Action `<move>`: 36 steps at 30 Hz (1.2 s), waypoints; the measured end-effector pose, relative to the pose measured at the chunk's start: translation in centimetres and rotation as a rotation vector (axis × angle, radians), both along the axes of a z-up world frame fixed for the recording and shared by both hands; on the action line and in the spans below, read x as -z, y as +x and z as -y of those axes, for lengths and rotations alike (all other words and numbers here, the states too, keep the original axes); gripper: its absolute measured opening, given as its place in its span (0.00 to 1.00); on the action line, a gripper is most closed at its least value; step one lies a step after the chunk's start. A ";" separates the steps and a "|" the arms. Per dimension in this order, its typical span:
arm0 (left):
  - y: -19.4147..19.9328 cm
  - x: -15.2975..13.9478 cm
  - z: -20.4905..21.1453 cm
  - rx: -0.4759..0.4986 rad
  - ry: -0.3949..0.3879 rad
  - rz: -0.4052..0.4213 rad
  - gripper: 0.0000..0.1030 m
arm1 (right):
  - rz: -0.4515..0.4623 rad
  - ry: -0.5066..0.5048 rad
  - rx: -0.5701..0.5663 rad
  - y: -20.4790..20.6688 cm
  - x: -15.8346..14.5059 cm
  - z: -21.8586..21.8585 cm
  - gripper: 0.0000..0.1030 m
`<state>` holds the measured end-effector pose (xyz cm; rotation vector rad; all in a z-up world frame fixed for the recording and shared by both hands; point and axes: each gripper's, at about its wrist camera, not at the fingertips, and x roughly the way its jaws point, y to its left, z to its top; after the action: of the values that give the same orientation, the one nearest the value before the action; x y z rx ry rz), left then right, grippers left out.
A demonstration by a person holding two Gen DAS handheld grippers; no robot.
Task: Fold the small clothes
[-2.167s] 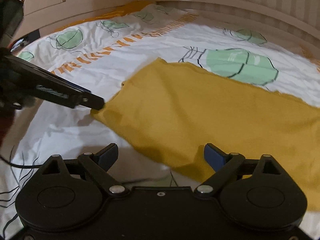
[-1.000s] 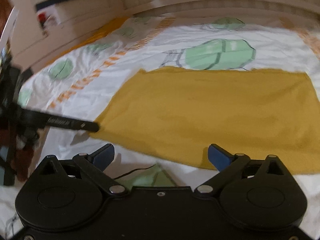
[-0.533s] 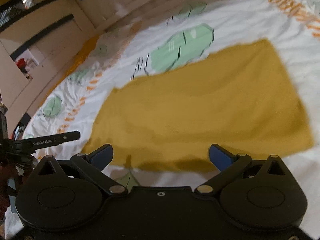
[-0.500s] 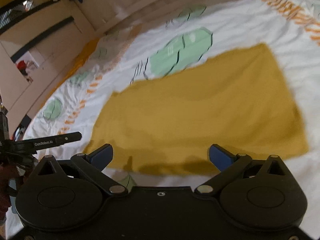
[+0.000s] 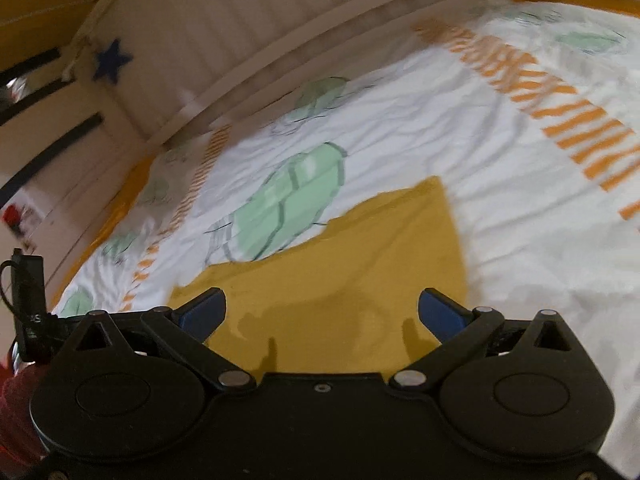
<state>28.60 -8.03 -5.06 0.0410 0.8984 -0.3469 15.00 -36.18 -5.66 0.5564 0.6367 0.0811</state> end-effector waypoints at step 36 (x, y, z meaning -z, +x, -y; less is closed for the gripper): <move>3.1 4.4 2.1 0.001 0.018 -0.106 0.40 | -0.159 0.390 -0.022 5.4 6.7 7.8 1.00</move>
<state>31.72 -10.17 -9.44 0.0402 1.0063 -0.3440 20.36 -44.02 -12.33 0.9387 0.7878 0.1860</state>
